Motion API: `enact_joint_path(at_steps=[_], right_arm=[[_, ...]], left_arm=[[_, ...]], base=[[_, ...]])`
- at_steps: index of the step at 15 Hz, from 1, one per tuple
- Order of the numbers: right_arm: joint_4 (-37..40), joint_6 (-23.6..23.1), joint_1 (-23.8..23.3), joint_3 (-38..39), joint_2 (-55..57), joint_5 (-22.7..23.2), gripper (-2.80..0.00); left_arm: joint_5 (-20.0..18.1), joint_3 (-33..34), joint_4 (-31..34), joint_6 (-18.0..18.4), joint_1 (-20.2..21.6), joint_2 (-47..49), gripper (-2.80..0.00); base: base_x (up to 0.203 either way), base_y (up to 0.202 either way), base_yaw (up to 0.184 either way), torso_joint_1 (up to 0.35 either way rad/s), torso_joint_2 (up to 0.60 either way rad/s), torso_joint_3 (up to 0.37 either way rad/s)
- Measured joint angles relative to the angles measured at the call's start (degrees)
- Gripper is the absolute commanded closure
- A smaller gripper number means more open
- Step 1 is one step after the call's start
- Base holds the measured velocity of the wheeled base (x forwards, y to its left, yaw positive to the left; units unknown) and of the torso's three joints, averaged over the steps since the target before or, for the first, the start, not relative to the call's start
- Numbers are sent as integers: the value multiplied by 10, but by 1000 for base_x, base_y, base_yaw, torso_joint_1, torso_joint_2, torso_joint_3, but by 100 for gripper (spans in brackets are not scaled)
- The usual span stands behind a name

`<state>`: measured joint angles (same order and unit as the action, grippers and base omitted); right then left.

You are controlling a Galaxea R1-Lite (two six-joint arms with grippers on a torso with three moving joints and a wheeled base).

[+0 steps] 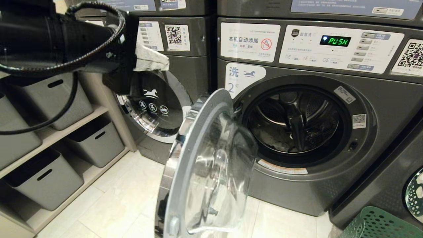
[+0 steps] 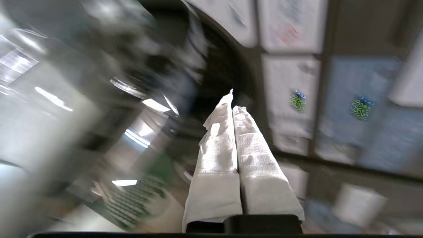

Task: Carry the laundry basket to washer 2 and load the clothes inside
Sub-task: Close the washing machine door with the left hand

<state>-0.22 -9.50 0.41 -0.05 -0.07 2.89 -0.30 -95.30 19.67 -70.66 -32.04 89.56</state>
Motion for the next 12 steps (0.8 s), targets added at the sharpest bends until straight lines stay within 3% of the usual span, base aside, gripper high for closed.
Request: enact_joint_path(at_steps=[2, 3, 7, 12], right_arm=[[0, 0, 0, 0, 0, 0, 0], [0, 0, 0, 0, 0, 0, 0], [0, 0, 0, 0, 0, 0, 0], [0, 0, 0, 0, 0, 0, 0]], left_arm=[[21, 52, 0, 62, 9, -1, 0], [17, 69, -5, 69, -2, 1, 0], [15, 90, -34, 32, -62, 35, 0], [16, 83, -100, 42, -122, 110, 0]], base=[[0, 0, 0, 0, 0, 0], [0, 0, 0, 0, 0, 0], [0, 0, 0, 0, 0, 0], [0, 0, 0, 0, 0, 0]])
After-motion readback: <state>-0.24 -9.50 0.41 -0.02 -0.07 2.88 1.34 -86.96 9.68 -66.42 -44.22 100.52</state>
